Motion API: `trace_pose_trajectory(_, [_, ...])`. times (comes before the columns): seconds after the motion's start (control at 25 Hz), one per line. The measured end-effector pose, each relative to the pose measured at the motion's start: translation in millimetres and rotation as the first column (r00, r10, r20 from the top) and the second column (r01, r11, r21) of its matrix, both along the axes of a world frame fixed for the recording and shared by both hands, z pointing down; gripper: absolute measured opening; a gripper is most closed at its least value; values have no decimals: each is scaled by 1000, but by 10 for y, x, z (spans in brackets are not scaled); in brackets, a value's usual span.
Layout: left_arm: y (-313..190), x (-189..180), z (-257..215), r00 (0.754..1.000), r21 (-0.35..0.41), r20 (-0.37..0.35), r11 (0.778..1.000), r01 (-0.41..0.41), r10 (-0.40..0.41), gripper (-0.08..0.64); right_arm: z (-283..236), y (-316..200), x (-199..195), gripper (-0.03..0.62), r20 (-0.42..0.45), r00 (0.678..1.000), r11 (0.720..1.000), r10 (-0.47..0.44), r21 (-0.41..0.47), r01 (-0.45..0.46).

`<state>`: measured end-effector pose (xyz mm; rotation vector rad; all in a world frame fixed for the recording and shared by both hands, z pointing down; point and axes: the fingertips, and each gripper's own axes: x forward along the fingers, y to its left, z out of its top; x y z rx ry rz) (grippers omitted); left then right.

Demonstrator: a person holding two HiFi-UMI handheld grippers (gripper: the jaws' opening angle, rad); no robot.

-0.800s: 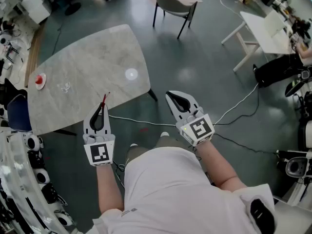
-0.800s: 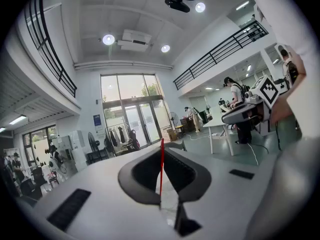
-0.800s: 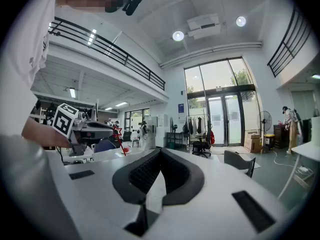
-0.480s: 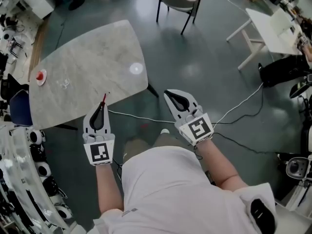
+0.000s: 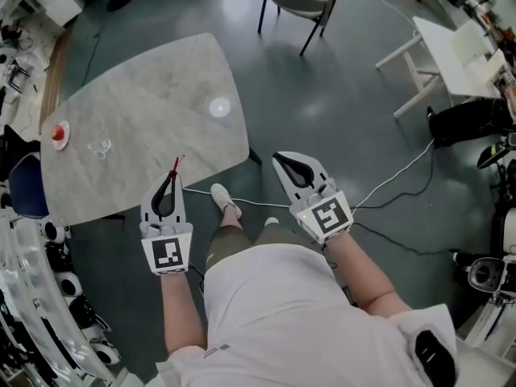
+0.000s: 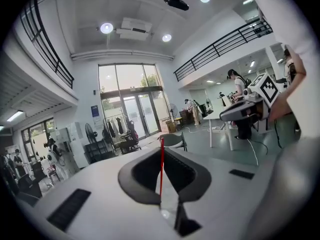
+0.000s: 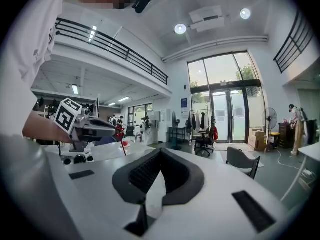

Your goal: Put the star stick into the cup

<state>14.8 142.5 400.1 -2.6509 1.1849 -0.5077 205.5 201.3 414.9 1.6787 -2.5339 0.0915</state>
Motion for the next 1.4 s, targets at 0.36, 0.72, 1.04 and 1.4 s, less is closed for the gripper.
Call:
trace_pose_trajectory(0.36, [-1385,-393,72,995,-55,-93,998,-38,33,15,36,-1191,-461,11,-50,999,996,16,-90,-21])
trace_pose_trajectory(0.72, [-2314,-827,113,995,-75,-97,997,-6,-1,15,45,-2124,-762,11,-42,999,990,8,-143,-14])
trace_pose_trajectory(1.04, [-2516,-1018,198,984,-111,-91,983,144,-154,15,31,-2728,-895,11,-24,991,978,-132,-166,126])
trace_pose_trajectory(1.4, [-2564,-1661,296,912,-118,-84,913,391,-402,15,159,-3179,-1499,11,-24,933,918,-360,-189,349])
